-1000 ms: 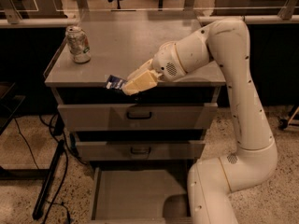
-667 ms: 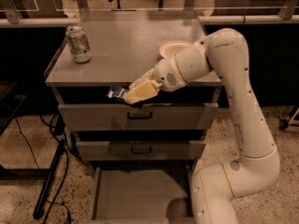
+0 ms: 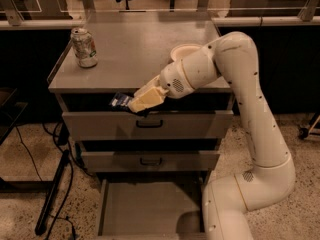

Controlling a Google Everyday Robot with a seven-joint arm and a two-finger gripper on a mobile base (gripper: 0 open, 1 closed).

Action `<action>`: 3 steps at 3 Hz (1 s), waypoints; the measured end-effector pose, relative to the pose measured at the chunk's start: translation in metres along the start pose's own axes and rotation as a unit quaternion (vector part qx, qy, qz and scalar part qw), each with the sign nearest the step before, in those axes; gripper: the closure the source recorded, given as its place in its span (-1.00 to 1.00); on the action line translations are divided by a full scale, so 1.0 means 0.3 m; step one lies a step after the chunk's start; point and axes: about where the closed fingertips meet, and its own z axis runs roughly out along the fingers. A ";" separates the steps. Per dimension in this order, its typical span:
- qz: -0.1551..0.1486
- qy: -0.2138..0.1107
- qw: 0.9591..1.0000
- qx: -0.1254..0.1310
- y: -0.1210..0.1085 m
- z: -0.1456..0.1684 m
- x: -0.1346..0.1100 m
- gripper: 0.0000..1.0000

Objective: Place rxbar blueberry into bottom drawer

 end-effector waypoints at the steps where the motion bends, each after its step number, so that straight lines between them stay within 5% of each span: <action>1: 0.029 0.017 0.999 -0.011 -0.007 0.093 0.094 1.00; 3: 0.103 0.038 0.994 -0.022 -0.005 0.199 0.323 1.00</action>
Offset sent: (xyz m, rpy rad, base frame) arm -0.0190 -0.0025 -0.1277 -0.0543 0.2395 -0.0675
